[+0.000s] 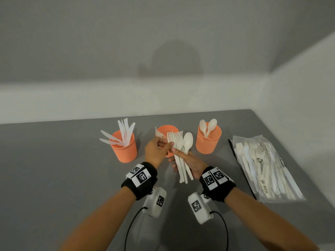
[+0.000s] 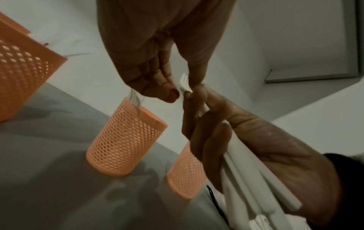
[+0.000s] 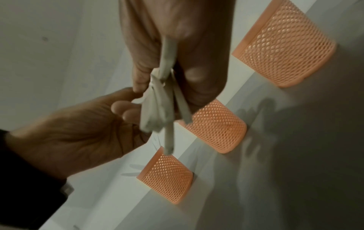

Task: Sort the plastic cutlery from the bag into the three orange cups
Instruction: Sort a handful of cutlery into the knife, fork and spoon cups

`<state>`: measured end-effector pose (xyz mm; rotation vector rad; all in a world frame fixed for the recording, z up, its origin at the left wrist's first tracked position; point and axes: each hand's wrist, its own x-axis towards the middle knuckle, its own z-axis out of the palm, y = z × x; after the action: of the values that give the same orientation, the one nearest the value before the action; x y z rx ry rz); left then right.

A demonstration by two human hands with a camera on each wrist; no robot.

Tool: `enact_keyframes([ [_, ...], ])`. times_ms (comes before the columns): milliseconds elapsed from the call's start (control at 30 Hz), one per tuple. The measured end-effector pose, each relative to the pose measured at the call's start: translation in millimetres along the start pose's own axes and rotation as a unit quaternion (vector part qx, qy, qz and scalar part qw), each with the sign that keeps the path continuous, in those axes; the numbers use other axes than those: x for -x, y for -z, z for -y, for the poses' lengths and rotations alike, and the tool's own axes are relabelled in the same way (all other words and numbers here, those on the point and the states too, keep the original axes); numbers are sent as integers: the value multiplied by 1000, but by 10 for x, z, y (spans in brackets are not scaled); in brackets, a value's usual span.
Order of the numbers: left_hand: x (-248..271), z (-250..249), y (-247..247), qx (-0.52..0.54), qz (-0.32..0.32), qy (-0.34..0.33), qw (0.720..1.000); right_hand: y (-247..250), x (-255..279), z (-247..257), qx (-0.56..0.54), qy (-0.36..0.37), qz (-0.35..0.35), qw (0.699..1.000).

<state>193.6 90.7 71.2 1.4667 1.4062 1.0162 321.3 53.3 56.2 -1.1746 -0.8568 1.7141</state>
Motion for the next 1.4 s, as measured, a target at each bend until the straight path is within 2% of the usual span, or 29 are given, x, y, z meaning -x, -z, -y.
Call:
enact_keyframes([
  [167, -36, -80, -34, 83, -28, 47, 995, 108, 17, -21, -18, -9, -11, 1000],
  [333, -76, -124, -37, 150, 27, 93, 984, 192, 87, -25, -23, -1, -31, 999],
  [500, 24, -110, -206, 102, 81, 111, 985, 241, 118, -14, -20, 0, -11, 1000],
  [633, 38, -159, -311, 128, 26, 102, 986, 301, 144, -10, -14, 16, -27, 999],
  [800, -4, -246, -320, 255, -36, 127, 958, 416, 171, 6, -33, 31, -92, 995],
  [900, -10, -232, -379, 185, -32, 113, 976, 467, 183, -6, -7, 26, -121, 992],
  [1000, 69, -235, -474, 92, 42, 75, 992, 471, 194, -23, 42, 48, -126, 990],
  [1100, 135, -211, -604, 63, 85, 56, 993, 450, 198, -17, 56, 61, -117, 990],
  [1400, 120, -123, -760, 43, 53, 70, 995, 493, 291, 70, 56, 6, -48, 997],
])
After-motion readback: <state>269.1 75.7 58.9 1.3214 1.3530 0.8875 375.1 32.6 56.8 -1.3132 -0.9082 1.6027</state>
